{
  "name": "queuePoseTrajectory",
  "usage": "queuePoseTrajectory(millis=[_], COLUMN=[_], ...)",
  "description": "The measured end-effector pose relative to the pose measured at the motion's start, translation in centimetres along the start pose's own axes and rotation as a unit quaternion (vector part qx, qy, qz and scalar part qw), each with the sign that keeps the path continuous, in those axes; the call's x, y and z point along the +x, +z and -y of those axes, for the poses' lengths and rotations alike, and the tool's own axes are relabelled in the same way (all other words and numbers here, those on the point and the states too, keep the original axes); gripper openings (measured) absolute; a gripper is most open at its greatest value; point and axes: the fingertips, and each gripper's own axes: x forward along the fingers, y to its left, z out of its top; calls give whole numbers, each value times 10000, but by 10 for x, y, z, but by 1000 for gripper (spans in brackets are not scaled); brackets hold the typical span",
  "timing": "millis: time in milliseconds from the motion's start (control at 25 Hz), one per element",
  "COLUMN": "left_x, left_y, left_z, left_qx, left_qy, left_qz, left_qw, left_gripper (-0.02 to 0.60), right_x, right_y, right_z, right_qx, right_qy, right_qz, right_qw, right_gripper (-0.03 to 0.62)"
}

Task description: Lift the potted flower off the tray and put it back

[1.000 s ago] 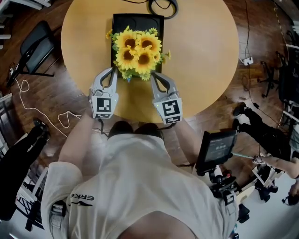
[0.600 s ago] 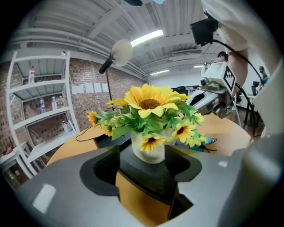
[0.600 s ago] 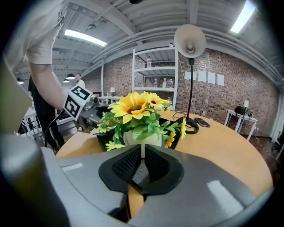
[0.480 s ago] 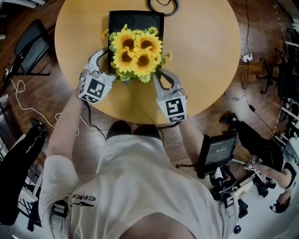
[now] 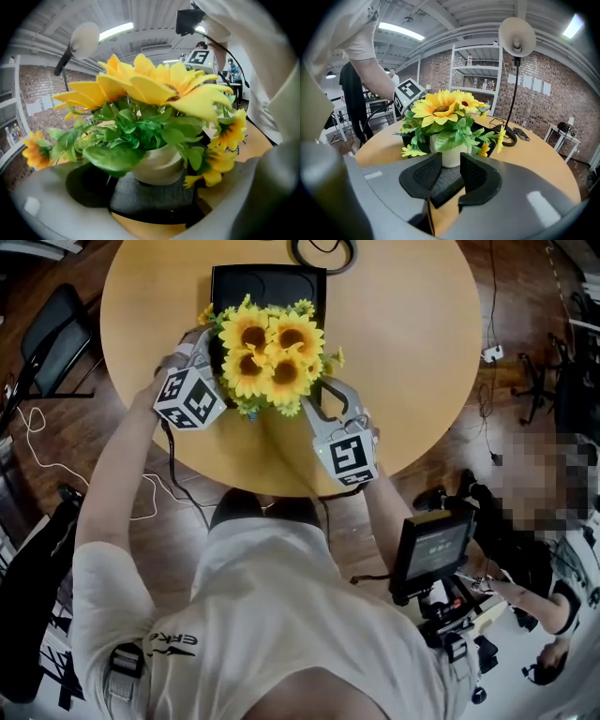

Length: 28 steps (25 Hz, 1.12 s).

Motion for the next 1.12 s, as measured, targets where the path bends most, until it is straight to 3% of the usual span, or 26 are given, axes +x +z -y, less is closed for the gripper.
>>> queuePoseTrajectory(millis=[280, 480, 840, 1120], left_x=[11, 17, 18, 19], left_y=[7, 10, 12, 10], left_z=[5, 8, 10, 9], left_qx=[533, 684, 599, 484], left_qy=[-483, -652, -696, -570], left_qz=[-100, -92, 38, 135], left_qw=[9974, 9955, 9958, 9971], left_gripper=[503, 503, 502, 500], right_x=[16, 27, 52, 71], right_y=[-4, -4, -10, -9], right_z=[-2, -10, -13, 2], right_qx=[-399, -454, -618, -764], right_qy=[240, 403, 676, 463], right_qz=[-288, -370, -590, -656], right_qw=[9985, 9975, 9941, 9938], right_gripper=[193, 239, 476, 471])
